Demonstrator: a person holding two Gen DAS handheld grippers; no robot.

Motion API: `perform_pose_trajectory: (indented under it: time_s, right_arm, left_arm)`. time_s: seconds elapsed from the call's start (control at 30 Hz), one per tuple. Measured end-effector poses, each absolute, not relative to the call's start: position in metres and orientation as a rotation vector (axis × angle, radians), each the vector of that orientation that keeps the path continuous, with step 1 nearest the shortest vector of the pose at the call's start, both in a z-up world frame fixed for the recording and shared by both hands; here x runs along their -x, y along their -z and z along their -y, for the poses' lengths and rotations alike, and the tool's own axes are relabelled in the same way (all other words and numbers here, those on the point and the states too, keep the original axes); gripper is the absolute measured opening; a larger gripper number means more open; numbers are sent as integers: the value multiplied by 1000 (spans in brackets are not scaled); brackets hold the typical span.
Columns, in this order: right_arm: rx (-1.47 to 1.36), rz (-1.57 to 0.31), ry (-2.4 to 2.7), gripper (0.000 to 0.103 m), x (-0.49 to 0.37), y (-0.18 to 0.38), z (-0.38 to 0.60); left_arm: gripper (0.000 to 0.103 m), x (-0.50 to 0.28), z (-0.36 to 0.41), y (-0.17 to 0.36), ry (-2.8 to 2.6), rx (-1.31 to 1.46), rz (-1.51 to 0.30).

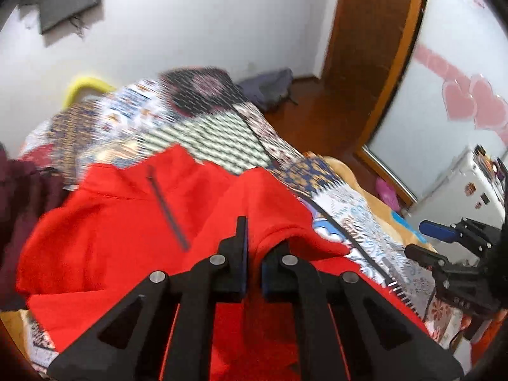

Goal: Fold large clothes

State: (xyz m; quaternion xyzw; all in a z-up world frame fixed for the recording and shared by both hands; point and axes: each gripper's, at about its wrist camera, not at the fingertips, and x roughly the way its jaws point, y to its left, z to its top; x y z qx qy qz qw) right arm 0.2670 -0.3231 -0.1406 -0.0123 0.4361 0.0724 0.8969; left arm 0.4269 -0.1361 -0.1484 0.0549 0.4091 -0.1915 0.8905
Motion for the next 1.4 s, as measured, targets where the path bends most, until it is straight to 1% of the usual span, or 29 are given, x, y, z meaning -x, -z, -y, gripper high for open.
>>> perform_pose_trajectory:
  time_s: [0.1, 0.2, 0.4, 0.53, 0.57, 0.63, 0.67, 0.7, 0.77, 0.83, 0.87, 0.9, 1.1, 1.23, 1.3, 1.4]
  right_arm:
    - [39, -908, -208, 41, -277, 136, 306]
    - [58, -943, -257, 41, -290, 141, 286]
    - [121, -1062, -301, 41, -317, 172, 253]
    - [130, -1139, -284, 41, -320, 198, 249]
    - [107, -1141, -286, 41, -319, 200, 252]
    - [52, -1137, -294, 44, -316, 200, 260]
    - [33, -1142, -296, 46, -316, 200, 264]
    - [17, -1146, -297, 46, -316, 200, 266]
    - [-4, -1150, -296, 47, -313, 200, 268]
    - [8, -1160, -285, 47, -312, 198, 266]
    - [13, -1165, -281, 47, -312, 197, 264]
    - [18, -1169, -284, 47, -312, 194, 261]
    - [78, -1100, -328, 47, -317, 172, 239]
    - [169, -1114, -324, 47, -319, 185, 227]
    - [214, -1129, -313, 47, -320, 193, 226]
    - [226, -1123, -319, 48, -317, 198, 231]
  left_arm:
    - [5, -410, 104, 141, 332, -102, -794]
    - [5, -396, 70, 149, 276, -72, -793]
    - [5, -368, 29, 198, 162, -115, -867]
    - [8, -355, 5, 239, 117, -123, -981]
    - [10, -354, -2, 249, 113, -109, -1011]
    - [23, -350, -16, 266, 103, -75, -1068]
    - [34, -349, -22, 273, 92, -61, -1082]
    - [36, -347, -24, 275, 91, -54, -1076]
    - [39, -345, -26, 274, 105, -50, -1066]
    - [47, -348, -19, 270, 82, -97, -1064]
    - [56, -348, -16, 267, 59, -126, -1048]
    - [62, -350, -14, 266, 48, -141, -1034]
    - [63, -369, 5, 268, 54, -191, -1031]
    - [63, -387, 15, 264, 1, -240, -995]
    - [63, -393, 13, 258, -21, -218, -977]
    - [63, -394, -8, 245, -21, -112, -955]
